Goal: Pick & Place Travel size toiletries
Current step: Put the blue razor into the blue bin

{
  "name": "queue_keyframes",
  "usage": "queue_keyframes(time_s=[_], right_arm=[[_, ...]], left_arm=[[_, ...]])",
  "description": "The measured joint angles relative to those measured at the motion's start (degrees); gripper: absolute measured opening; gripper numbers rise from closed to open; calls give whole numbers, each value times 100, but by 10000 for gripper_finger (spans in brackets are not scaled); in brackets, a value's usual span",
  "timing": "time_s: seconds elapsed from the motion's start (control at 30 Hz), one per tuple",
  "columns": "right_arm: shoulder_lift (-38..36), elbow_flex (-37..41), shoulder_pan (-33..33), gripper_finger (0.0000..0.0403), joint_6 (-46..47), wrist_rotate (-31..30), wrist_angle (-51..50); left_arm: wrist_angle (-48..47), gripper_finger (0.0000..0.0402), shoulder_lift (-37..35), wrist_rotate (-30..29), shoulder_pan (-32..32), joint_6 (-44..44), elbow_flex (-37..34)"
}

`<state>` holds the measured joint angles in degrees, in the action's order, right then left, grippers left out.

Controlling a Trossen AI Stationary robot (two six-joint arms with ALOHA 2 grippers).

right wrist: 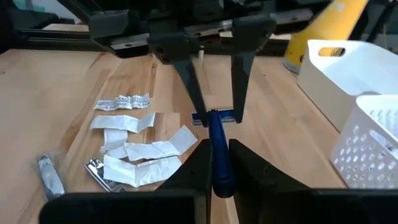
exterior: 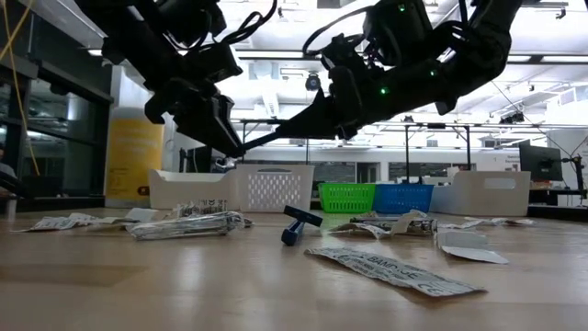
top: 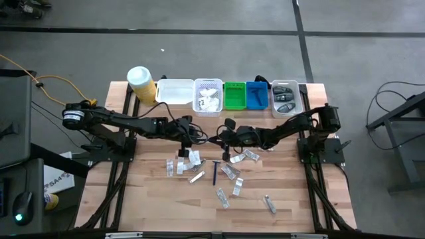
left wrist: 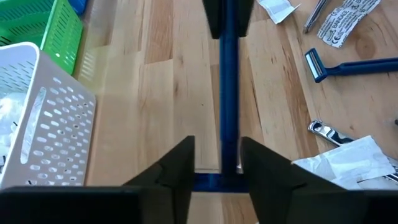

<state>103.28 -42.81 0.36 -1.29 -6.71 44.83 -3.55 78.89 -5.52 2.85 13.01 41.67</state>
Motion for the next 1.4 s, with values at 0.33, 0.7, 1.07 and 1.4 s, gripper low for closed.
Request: queue_keyframes(time_s=[0.33,0.7,1.07,1.4], right_arm=[[-859,4,-9,26,236,-1439,-1442],[-2819,0,-168,26,1543,-4840,-4330],[-2740,11,-1740,26,3141,-4485,-5707],[-2061,9,-2878,40,3137,-3160,-5189]], left_arm=[[-545,171,-602,-603,0,-297,4],[-954,172,-1049,-667,7,-473,4],[-903,173,-1049,-664,11,-487,4],[-903,173,-1049,-662,11,-581,4]])
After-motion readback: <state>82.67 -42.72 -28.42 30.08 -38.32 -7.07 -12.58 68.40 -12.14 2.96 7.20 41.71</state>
